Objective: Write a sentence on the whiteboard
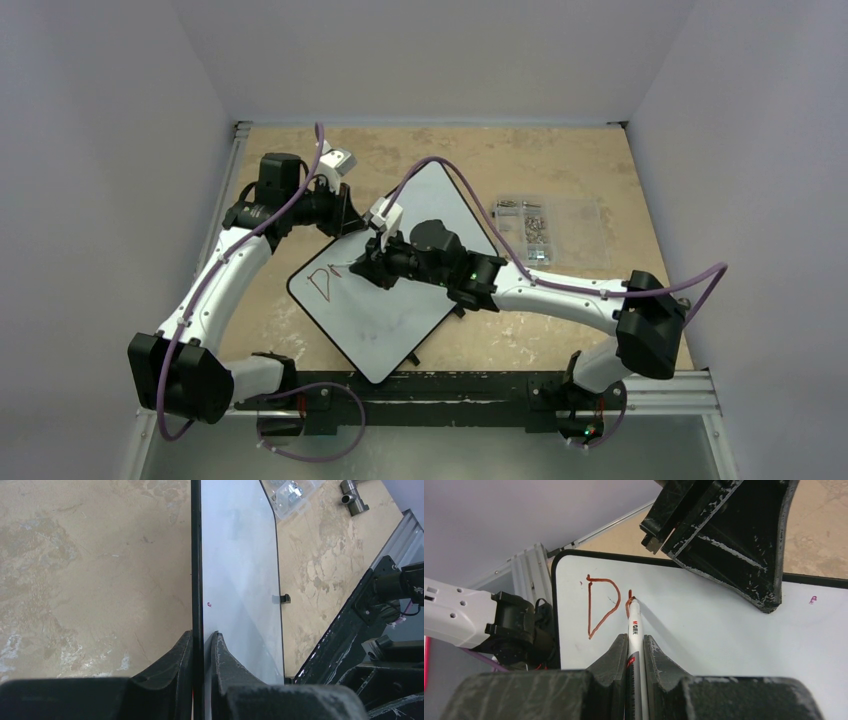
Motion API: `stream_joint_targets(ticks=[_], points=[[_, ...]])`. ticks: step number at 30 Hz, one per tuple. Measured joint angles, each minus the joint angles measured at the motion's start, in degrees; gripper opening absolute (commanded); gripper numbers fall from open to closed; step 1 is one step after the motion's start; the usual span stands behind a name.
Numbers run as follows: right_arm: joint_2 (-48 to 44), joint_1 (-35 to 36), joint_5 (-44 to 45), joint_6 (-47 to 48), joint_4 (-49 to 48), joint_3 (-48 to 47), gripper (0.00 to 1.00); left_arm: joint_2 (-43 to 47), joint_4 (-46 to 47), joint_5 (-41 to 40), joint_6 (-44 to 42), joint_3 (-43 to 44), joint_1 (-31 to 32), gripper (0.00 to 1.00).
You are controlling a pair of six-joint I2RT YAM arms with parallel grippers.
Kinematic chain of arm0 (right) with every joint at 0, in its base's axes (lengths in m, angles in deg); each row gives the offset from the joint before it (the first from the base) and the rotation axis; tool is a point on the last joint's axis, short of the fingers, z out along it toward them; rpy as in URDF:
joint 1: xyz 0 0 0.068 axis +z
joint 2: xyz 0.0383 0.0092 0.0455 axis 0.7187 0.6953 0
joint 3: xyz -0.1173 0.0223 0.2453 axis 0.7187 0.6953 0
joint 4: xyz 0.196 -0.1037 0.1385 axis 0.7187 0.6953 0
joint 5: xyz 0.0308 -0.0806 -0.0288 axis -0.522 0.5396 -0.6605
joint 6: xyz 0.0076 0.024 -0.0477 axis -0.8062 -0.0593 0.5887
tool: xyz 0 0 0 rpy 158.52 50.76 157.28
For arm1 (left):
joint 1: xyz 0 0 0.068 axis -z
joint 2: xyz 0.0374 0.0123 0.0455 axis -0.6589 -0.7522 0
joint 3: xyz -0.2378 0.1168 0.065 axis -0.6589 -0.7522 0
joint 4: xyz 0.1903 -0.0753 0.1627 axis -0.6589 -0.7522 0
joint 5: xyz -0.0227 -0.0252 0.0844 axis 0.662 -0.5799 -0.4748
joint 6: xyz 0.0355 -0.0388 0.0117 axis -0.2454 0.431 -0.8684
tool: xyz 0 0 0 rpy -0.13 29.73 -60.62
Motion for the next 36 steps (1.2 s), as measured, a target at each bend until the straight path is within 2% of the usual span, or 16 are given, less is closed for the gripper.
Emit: stream_joint_targets(ticks=[36], points=[[-4.9,-1.6,2.1,-1.6,2.4,1.4,0.0,0.0,0.0,0.5,0.0,0.3,0.2,0.0]])
